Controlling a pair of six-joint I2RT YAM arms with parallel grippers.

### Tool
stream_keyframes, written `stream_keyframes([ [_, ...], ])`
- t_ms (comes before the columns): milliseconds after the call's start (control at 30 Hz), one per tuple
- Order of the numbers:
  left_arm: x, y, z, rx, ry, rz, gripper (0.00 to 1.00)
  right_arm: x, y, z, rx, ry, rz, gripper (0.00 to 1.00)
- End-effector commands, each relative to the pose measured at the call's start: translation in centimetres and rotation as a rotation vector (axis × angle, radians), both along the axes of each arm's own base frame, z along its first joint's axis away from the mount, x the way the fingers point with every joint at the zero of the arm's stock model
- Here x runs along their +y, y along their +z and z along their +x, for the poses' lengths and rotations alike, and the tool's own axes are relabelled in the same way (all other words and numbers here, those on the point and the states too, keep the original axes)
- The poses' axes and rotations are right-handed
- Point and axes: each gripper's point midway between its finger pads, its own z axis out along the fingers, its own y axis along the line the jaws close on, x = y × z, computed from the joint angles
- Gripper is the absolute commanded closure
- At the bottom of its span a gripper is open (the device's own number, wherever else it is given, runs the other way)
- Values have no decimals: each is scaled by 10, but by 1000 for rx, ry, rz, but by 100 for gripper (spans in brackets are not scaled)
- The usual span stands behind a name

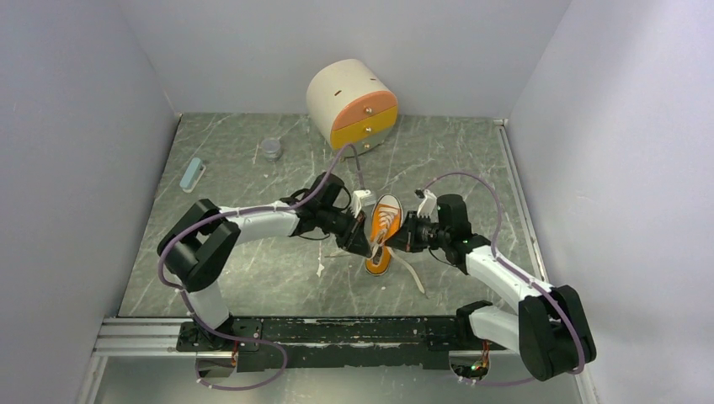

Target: Tie the shoes

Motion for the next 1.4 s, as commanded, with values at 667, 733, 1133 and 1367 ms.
stream_keyframes([
  [667,-25,17,75,-207,67,85,8,3,-3,11,52,-21,5,100],
  [733,-31,10,73,-180,25,75,11,3,-1,13,50,-34,8,100],
  [1133,-21,-8,70,-113,-35,-13,44,3,5,24,44,-75,9,100],
  [1367,-27,-9,65,-107,-42,-64,37,3,5,29,49,-78,-2,100],
])
